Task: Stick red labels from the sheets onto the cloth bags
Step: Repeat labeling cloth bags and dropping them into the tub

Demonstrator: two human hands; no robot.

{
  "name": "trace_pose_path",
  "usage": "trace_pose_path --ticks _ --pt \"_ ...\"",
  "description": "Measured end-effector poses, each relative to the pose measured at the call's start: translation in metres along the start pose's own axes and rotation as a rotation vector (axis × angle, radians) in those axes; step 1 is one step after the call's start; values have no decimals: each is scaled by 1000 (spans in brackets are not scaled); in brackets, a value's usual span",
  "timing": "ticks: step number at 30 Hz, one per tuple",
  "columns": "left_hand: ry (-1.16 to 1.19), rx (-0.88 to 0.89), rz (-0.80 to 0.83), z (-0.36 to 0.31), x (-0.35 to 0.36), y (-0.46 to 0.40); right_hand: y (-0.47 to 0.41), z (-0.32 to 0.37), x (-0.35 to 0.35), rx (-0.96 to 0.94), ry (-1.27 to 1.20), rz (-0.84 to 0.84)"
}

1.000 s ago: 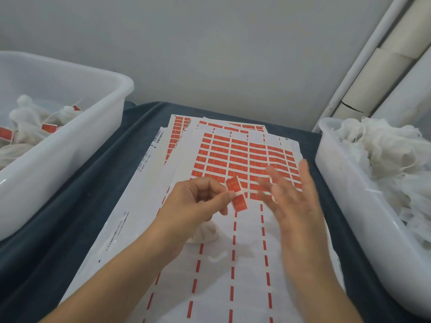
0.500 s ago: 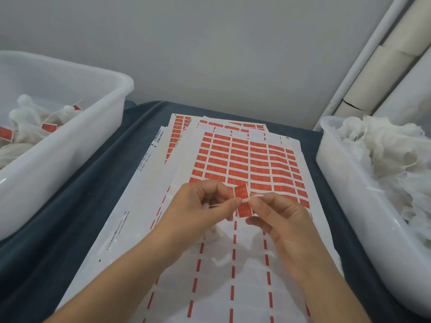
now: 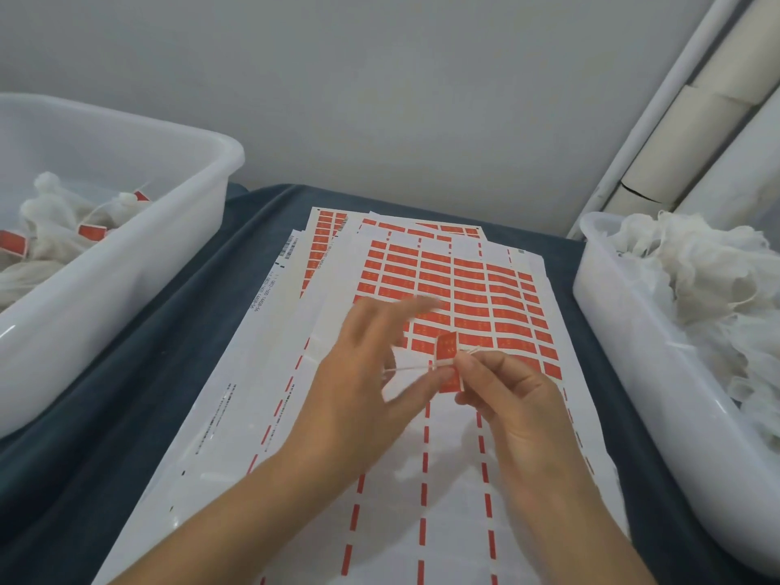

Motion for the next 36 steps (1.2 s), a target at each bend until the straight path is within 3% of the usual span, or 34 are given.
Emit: trace_pose_path --ticks 2,4,8,14,16,19,21,36 --pt "-162 217 -66 -8 1 6 1 3 1 -18 14 9" --pt "-181 265 -104 -7 1 9 4 8 1 -72 73 17" --pt "-159 270 -106 -5 -1 10 7 18 1 -205 153 14" --pt "-33 141 -44 0 1 7 19 40 -4 -620 468 -133" --pt "141 -61 -4 7 1 5 18 39 -11 -540 317 -153" --pt "590 -432 43 19 4 4 11 30 -14 -321 -10 -110" --pt "805 -578 48 23 5 5 11 26 -6 -248 -85 -46" --pt "948 -513 118 15 11 10 15 21 12 -160 -238 112"
Point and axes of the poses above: each hand's wrist, its own y-axis away from the middle knuckle, its own x-axis out of the palm, z = x × y, the point moved 6 cm from there along -y, towards the middle knuckle
